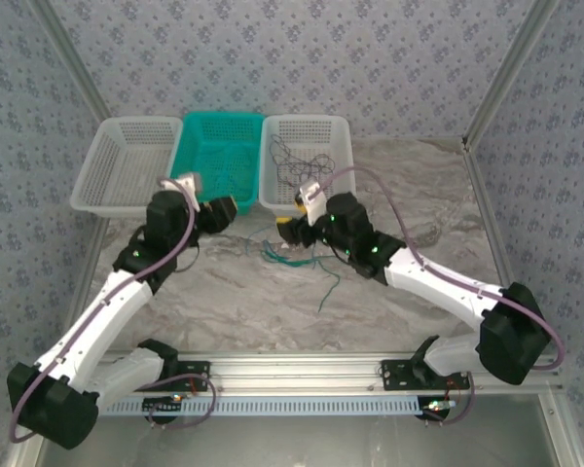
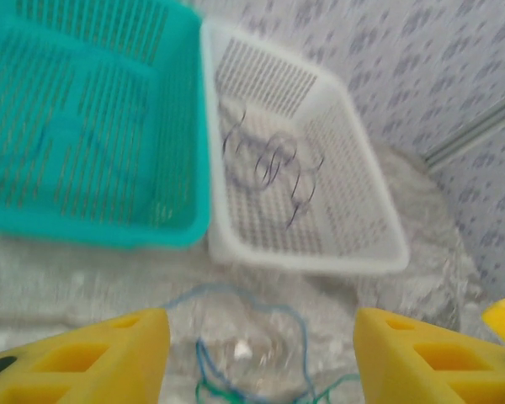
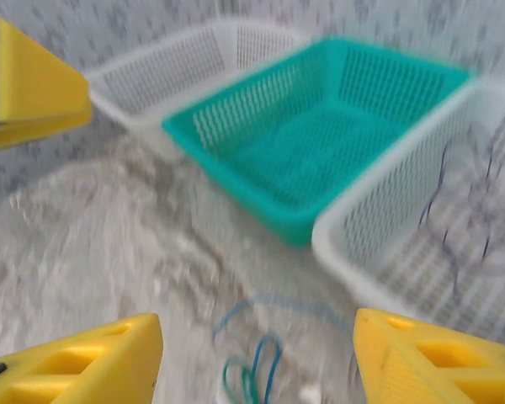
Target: Untangle the cables
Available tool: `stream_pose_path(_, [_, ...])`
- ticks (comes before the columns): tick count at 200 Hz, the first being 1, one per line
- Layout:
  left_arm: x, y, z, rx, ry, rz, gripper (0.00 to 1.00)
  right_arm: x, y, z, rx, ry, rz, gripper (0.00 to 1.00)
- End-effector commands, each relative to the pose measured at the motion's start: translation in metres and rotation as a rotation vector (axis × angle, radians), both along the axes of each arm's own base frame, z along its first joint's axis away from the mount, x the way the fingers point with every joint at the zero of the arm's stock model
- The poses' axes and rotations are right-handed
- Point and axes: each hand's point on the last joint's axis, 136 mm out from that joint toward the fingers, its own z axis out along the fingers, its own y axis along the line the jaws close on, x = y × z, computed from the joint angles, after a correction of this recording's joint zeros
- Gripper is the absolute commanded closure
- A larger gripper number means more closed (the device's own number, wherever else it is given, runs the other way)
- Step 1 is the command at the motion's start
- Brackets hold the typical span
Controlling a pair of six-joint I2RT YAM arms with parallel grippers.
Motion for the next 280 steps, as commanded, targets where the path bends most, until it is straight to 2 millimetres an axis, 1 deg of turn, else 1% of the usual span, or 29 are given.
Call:
stream_pose_path(1, [-0.012, -0.001, -0.026, -0.046, 0.056, 0.046, 0.40, -0.005, -0.014, -0.047, -0.040, 0.126, -0.104, 0.37])
stream_pose_path(14, [-0.019, -0.005, -0.052, -0.058, 0.121, 0.052, 0.39, -0.002, -0.025, -0.074, -0.082, 0.184, -0.184, 0.37])
stream_pose_path(36, [-0.027, -0.011, -0.086, -0.046, 0.200, 0.062, 0.39, 0.010, -0.049, -0.114, -0.144, 0.288, -0.364, 0.37])
stream_pose_path(55, [-0.029, -0.013, -0.102, -0.049, 0.230, 0.075, 0.39, 0.014, -0.054, -0.145, -0.204, 0.362, -0.415, 0.36])
stream_pose_path(67, [-0.028, -0.014, -0.105, -0.051, 0.235, 0.078, 0.39, 0.016, -0.053, -0.160, -0.249, 0.392, -0.422, 0.36])
stream_pose_path(98, [-0.027, -0.012, -0.109, -0.019, 0.248, 0.081, 0.38, 0.021, -0.042, -0.193, -0.367, 0.458, -0.394, 0.34])
stream_pose_path(116, [-0.027, -0.012, -0.111, 0.000, 0.264, 0.082, 0.38, 0.021, -0.044, -0.209, -0.425, 0.480, -0.414, 0.38])
stream_pose_path(132, [-0.028, -0.009, -0.114, 0.014, 0.293, 0.094, 0.38, 0.017, -0.052, -0.216, -0.424, 0.500, -0.446, 0.46])
stream_pose_path(143, [-0.030, -0.008, -0.116, 0.021, 0.311, 0.099, 0.38, 0.014, -0.060, -0.219, -0.398, 0.529, -0.471, 0.55])
stream_pose_path(150, [-0.031, -0.008, -0.116, 0.020, 0.316, 0.101, 0.37, 0.010, -0.068, -0.222, -0.373, 0.556, -0.486, 0.63])
stream_pose_path(159, [-0.031, -0.009, -0.117, 0.023, 0.322, 0.100, 0.37, 0.006, -0.076, -0.226, -0.355, 0.582, -0.500, 0.68])
stream_pose_path(167, [-0.030, -0.009, -0.119, 0.028, 0.329, 0.099, 0.37, 0.001, -0.088, -0.230, -0.344, 0.609, -0.527, 0.69])
stream_pose_path(175, [-0.029, -0.011, -0.120, 0.032, 0.338, 0.090, 0.36, -0.003, -0.099, -0.232, -0.343, 0.614, -0.543, 0.70])
stream_pose_path(192, [-0.026, -0.016, -0.126, 0.050, 0.362, 0.076, 0.36, -0.009, -0.109, -0.226, -0.341, 0.585, -0.538, 0.65])
stream_pose_path(204, [-0.022, -0.020, -0.132, 0.067, 0.377, 0.070, 0.36, -0.011, -0.113, -0.220, -0.342, 0.572, -0.523, 0.63])
stream_pose_path(217, [-0.015, -0.024, -0.138, 0.087, 0.371, 0.062, 0.36, -0.011, -0.109, -0.211, -0.324, 0.567, -0.489, 0.62])
stream_pose_path(234, [-0.003, -0.025, -0.146, 0.153, 0.342, 0.066, 0.36, -0.008, -0.099, -0.190, -0.264, 0.536, -0.445, 0.58])
stream_pose_path(251, [0.009, -0.026, -0.156, 0.230, 0.334, 0.062, 0.37, -0.005, -0.089, -0.163, -0.181, 0.498, -0.409, 0.48])
stream_pose_path(259, [0.014, -0.027, -0.161, 0.267, 0.342, 0.062, 0.38, -0.004, -0.087, -0.152, -0.155, 0.480, -0.404, 0.45])
stream_pose_path(280, [0.023, -0.021, -0.180, 0.370, 0.384, 0.092, 0.43, -0.002, -0.086, -0.128, -0.116, 0.431, -0.400, 0.42])
